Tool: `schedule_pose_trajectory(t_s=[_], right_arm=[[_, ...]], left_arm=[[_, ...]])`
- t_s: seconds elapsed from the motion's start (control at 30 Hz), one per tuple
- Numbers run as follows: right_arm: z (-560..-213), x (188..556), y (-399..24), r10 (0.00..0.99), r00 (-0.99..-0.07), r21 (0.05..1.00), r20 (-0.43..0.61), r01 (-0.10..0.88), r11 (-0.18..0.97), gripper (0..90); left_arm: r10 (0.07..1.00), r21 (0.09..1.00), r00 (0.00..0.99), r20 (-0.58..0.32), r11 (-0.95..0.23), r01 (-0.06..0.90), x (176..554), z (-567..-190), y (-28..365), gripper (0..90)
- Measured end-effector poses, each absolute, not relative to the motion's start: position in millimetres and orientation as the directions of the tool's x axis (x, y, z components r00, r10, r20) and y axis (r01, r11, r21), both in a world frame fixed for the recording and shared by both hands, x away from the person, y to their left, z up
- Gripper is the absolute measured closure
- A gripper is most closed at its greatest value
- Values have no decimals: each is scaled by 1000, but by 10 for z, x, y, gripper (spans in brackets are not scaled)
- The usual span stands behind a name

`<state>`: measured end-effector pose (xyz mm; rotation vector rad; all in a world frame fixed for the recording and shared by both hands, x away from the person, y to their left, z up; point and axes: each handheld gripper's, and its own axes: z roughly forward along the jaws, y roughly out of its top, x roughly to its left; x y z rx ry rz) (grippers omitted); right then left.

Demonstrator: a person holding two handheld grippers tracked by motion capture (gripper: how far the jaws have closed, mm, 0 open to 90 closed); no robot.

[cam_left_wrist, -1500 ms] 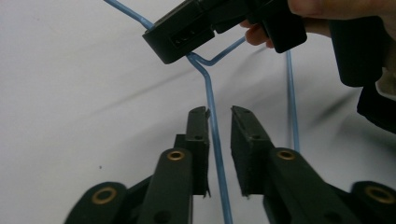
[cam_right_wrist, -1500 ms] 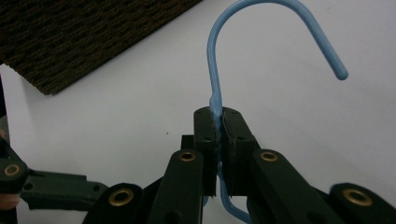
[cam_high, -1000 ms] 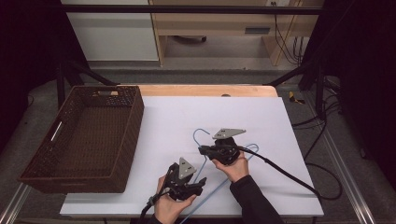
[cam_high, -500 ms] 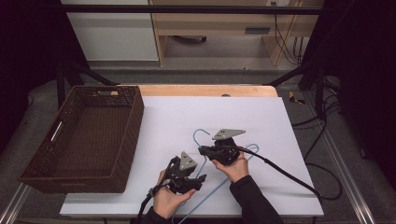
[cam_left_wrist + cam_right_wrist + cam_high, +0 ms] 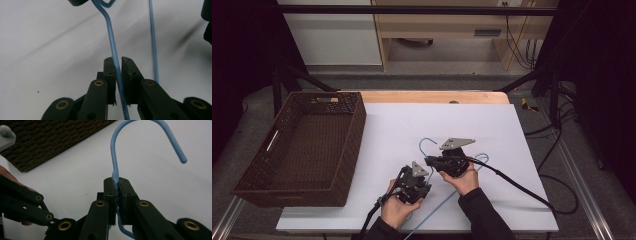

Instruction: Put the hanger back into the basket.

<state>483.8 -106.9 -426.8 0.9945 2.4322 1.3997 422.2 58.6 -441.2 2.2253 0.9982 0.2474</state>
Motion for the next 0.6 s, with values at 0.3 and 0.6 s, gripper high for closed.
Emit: schedule_pose_trajectory(t_s=[0.3,0.6], right_arm=[[-4257,4832,-1081,621,-765,822,173,459,337,857],[-4187,4776,-1113,630,-762,837,150,437,329,791]], left_arm=[[758,654,638,-137,-414,633,4222,-4405,595,860],[771,672,622,-139,-388,631,4173,-4363,611,872]])
